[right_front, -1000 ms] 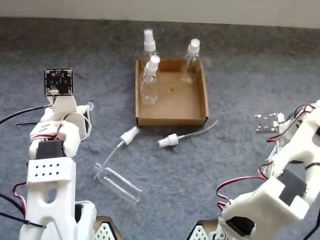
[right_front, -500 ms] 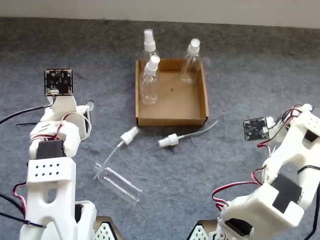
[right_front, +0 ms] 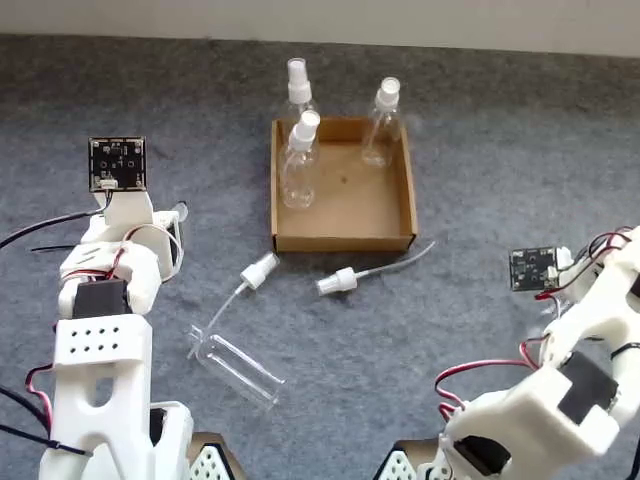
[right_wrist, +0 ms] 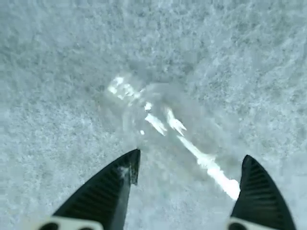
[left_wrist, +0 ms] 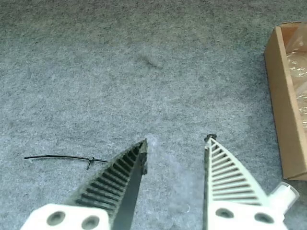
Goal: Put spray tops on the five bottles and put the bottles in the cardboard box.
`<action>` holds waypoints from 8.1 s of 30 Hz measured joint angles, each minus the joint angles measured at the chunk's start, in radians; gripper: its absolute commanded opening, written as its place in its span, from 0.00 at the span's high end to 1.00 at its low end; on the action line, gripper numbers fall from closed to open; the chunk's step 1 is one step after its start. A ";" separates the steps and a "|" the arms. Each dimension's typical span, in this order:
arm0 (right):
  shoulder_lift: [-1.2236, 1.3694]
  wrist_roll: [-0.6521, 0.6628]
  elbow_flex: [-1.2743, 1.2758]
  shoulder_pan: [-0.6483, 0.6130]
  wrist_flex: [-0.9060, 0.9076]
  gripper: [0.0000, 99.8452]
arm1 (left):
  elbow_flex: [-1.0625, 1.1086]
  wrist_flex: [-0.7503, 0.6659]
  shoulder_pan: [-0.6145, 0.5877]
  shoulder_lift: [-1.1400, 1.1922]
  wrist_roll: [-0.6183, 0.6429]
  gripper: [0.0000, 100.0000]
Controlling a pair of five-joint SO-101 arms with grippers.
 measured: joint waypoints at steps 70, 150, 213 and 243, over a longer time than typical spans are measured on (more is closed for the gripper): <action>-0.015 -1.737 -0.356 -0.199 0.373 0.76 | 0.000 0.000 0.006 0.000 0.000 0.81; 0.164 -1.663 -0.078 -0.215 -0.011 0.93 | -0.373 0.362 0.388 0.614 -0.273 0.77; 0.166 -1.588 -0.081 -0.218 0.097 0.93 | -0.631 0.275 0.094 0.914 -0.135 0.84; 0.169 -1.625 -0.258 -0.198 0.262 0.79 | -0.634 0.253 0.138 1.062 -0.132 0.95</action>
